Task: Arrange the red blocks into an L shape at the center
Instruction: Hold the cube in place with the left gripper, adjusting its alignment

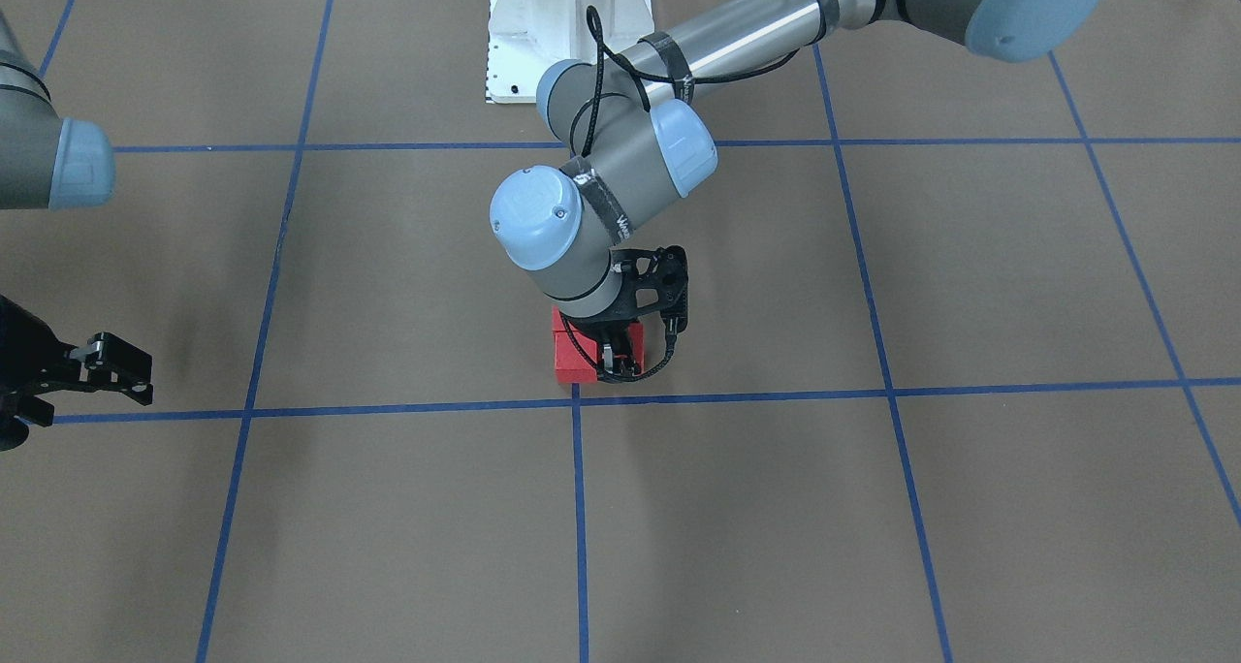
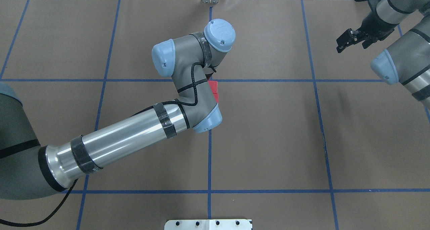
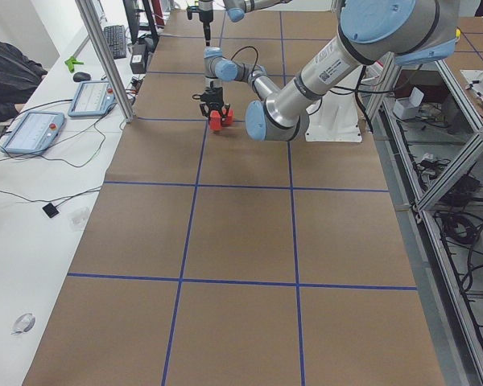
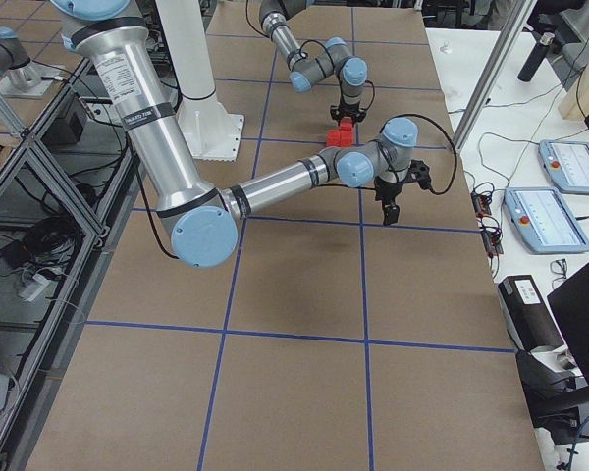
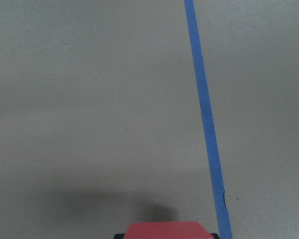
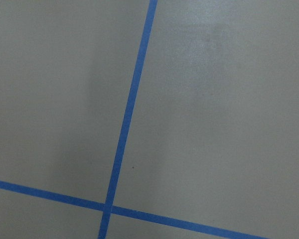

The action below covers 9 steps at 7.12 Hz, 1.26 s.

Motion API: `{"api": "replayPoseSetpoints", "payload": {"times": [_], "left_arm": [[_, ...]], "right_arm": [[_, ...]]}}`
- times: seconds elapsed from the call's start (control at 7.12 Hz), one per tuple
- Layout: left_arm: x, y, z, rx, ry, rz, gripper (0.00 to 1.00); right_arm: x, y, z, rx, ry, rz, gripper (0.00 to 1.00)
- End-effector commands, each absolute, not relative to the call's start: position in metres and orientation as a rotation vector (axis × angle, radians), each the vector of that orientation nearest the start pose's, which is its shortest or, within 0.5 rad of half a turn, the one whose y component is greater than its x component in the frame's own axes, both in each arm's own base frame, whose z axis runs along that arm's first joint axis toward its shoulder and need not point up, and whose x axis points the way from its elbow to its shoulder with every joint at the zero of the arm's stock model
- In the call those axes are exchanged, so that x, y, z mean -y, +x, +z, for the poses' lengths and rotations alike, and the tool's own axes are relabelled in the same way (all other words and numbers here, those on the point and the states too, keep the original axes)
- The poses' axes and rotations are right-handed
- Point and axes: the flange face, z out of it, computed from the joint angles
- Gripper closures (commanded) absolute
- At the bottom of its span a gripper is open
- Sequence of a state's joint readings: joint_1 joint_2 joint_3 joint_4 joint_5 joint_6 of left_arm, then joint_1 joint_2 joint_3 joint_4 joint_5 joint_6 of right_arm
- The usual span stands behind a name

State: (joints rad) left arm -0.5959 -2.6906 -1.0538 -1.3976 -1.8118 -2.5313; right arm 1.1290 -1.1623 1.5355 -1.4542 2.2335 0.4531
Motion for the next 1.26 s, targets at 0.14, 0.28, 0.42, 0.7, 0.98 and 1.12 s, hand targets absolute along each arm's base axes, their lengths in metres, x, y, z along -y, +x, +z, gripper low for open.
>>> {"api": "replayPoseSetpoints", "payload": {"times": [0.14, 0.28, 0.42, 0.7, 0.98, 1.12], "left_arm": [[0.559, 0.633, 0.171, -0.422, -0.337, -1.469, 1.00], [0.556, 0.636, 0.172, -0.418, -0.339, -1.469, 1.00], [0.552, 0.640, 0.173, -0.416, -0.334, -1.465, 1.00], [0.549, 0.643, 0.173, -0.416, -0.331, -1.462, 1.00], [0.549, 0.643, 0.173, -0.420, -0.330, -1.461, 1.00], [0.549, 0.643, 0.173, -0.421, -0.330, -1.461, 1.00]], "right_arm": [[0.627, -0.217, 0.433, 0.788, 0.143, -0.151, 0.01], [0.628, -0.217, 0.432, 0.788, 0.145, -0.152, 0.01], [0.628, -0.217, 0.432, 0.788, 0.145, -0.152, 0.01], [0.628, -0.217, 0.432, 0.788, 0.145, -0.152, 0.01], [0.628, -0.217, 0.432, 0.788, 0.145, -0.152, 0.01], [0.628, -0.217, 0.432, 0.788, 0.145, -0.152, 0.01]]}}
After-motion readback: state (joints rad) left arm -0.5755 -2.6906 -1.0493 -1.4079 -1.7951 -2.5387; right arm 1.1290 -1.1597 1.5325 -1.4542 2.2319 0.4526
